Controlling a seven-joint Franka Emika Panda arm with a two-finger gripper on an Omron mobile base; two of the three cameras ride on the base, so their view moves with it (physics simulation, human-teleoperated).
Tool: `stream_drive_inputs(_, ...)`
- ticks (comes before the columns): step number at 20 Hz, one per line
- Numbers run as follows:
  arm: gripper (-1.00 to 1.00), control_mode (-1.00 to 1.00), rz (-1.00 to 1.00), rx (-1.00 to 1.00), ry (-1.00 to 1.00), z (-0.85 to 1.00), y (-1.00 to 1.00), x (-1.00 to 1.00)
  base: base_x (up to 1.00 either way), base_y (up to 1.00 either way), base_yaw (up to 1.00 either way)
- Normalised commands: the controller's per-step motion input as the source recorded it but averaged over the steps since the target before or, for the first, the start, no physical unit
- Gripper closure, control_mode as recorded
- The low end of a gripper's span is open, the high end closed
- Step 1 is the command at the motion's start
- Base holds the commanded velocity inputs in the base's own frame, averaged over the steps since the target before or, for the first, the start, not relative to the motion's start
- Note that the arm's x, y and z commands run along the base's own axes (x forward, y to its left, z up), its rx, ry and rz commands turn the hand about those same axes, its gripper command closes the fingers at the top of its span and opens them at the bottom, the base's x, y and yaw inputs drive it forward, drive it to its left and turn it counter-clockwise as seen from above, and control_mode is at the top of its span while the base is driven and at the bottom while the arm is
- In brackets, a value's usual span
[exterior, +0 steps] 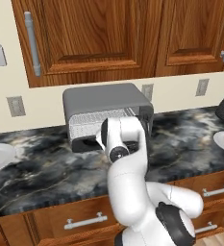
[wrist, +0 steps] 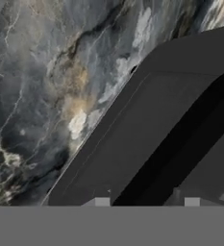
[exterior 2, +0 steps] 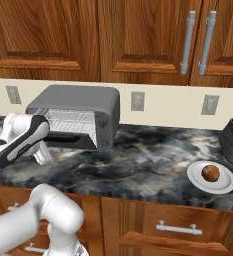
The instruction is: Open the toaster oven door. Place the bread on the top rack in the toaster oven and place the chicken drumstick on the bottom rack.
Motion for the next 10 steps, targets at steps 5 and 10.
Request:
stream_drive_inputs(5, 1.00, -1.00, 0.00, -0.45, 1.00, -0.26, 1.00, -0.73, 0.00, 0.00, 0.00)
stream_drive_inputs(10, 1.00, -1.00, 0.00, -0.46, 1.00, -0.25, 1.00, -0.73, 0.00, 0.00, 0.00)
